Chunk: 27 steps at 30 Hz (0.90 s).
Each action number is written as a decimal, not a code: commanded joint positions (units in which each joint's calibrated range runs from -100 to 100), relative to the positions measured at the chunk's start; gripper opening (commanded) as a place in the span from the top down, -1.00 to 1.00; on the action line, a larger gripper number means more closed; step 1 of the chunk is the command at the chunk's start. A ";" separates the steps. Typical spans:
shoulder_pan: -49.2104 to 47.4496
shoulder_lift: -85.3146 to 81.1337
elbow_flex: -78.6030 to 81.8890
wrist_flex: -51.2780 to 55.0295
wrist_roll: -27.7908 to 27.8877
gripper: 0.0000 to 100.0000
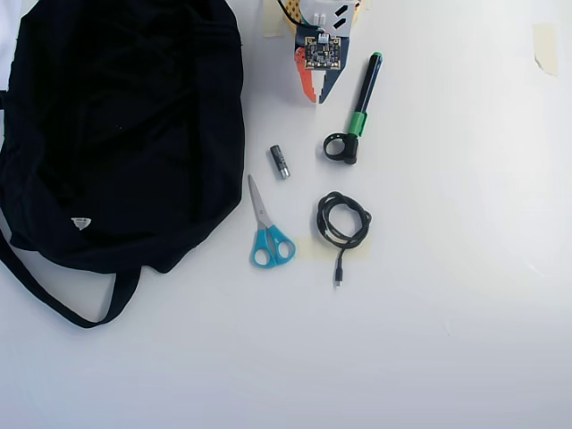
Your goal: Put the cable into the black bag
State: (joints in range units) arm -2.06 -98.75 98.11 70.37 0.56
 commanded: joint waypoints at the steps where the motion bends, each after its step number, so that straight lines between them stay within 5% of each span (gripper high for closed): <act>1: -0.26 -0.66 1.26 2.49 -0.14 0.95; 6: 0.11 3.90 1.26 -12.75 0.28 0.95; 20: -1.83 42.57 -14.56 -87.08 -0.25 0.95; 27: -2.13 66.80 -42.32 -95.70 -0.09 0.96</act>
State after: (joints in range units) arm -4.04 -43.38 73.51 -22.46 0.46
